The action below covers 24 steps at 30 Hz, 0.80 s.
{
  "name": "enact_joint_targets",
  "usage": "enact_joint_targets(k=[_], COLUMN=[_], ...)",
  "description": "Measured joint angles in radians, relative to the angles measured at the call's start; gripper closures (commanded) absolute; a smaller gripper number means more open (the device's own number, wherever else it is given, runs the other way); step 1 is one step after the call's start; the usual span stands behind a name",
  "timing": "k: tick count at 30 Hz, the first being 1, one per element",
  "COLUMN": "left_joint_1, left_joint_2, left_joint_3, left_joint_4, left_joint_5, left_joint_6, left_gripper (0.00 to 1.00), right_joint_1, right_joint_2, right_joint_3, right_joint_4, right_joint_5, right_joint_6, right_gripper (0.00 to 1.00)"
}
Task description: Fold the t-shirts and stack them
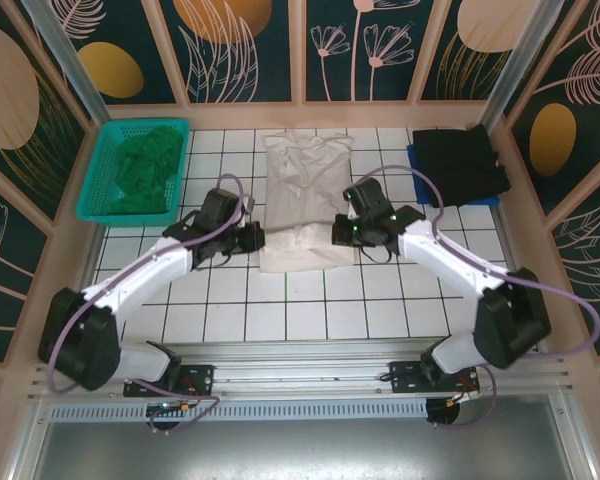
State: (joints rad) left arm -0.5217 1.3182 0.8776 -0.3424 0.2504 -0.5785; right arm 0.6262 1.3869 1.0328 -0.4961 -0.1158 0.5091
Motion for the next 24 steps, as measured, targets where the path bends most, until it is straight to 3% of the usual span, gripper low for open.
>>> enact_joint_targets(k=[6, 10, 13, 17, 24], left_joint_1=[-0.02, -0.021, -0.019, 0.022, 0.135], left_joint_2=[-0.208, -0.163, -0.006, 0.2, 0.484], left_joint_3=[-0.184, -0.178, -0.095, 0.085, 0.368], left_joint_4=[-0.046, -0.032, -0.021, 0.001, 0.029], left_joint_5=[0.002, -0.006, -0.025, -0.025, 0.009], left_joint_6=[-0.079, -0.084, -0.066, -0.016, 0.069], left_gripper=[1.0, 1.0, 1.0, 1.0, 1.0], right_joint_1=[0.13, 0.066, -0.032, -0.147, -0.236], right_joint_2=[-0.197, -0.253, -0.189, 0.008, 0.324], right_joint_3=[-0.151, -0.191, -0.183, -0.09, 0.153], right_joint_4=[-0.066, -0.066, -0.026, 0.019, 0.089], right_joint_5=[0.023, 0.02, 0.012, -0.013, -0.076], right_joint_6=[0.129, 0.142, 0.105, 0.028, -0.087], right_gripper=[1.0, 1.0, 1.0, 1.0, 1.0])
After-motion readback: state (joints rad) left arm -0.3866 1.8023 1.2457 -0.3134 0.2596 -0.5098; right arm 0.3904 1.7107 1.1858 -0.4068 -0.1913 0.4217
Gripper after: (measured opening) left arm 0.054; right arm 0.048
